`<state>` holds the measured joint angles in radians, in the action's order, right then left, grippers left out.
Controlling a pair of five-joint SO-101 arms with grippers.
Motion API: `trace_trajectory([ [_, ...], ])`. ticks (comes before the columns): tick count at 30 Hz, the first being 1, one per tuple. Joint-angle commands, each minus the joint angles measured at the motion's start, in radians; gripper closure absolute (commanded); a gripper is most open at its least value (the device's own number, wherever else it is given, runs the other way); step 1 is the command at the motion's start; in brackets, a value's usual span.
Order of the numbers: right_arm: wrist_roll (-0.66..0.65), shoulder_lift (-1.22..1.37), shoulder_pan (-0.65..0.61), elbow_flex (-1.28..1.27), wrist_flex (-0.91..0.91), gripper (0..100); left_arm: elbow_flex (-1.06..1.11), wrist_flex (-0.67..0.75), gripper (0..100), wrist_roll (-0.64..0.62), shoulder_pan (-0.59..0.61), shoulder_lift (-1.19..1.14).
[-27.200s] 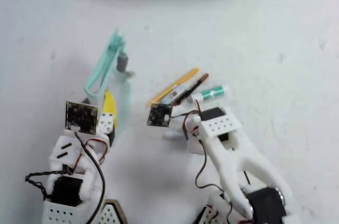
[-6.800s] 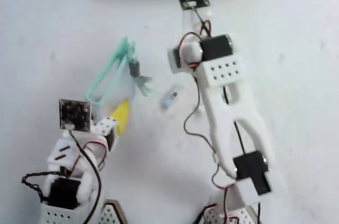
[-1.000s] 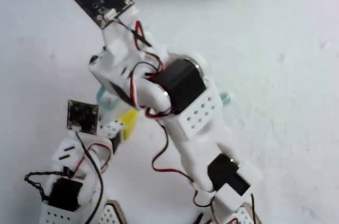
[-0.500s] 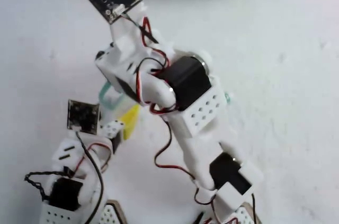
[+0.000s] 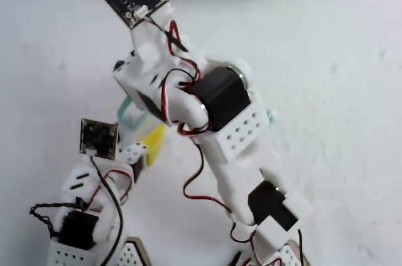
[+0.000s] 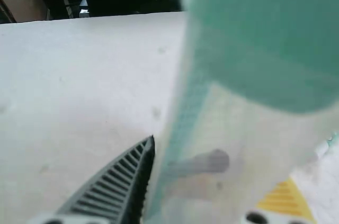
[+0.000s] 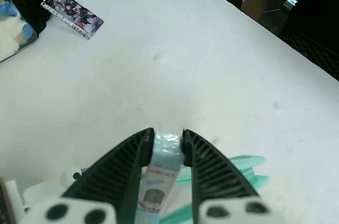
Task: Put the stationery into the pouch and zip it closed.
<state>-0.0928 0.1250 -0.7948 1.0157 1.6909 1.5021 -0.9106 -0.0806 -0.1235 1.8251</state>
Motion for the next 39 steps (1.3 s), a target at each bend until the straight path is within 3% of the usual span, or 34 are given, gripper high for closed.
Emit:
trace_trajectory([
  [1,-0.012,-0.050,0.012,0.021,0.019,97.8,-0.025,0.008,73,-0.002,0.008,0.004],
  [32,-0.012,-0.179,0.008,0.011,-0.007,98.1,-0.032,0.011,73,-0.002,0.007,0.004],
  [39,-0.014,-0.302,-0.070,0.038,-0.030,98.1,-0.055,0.003,73,-0.003,0.012,0.004],
])
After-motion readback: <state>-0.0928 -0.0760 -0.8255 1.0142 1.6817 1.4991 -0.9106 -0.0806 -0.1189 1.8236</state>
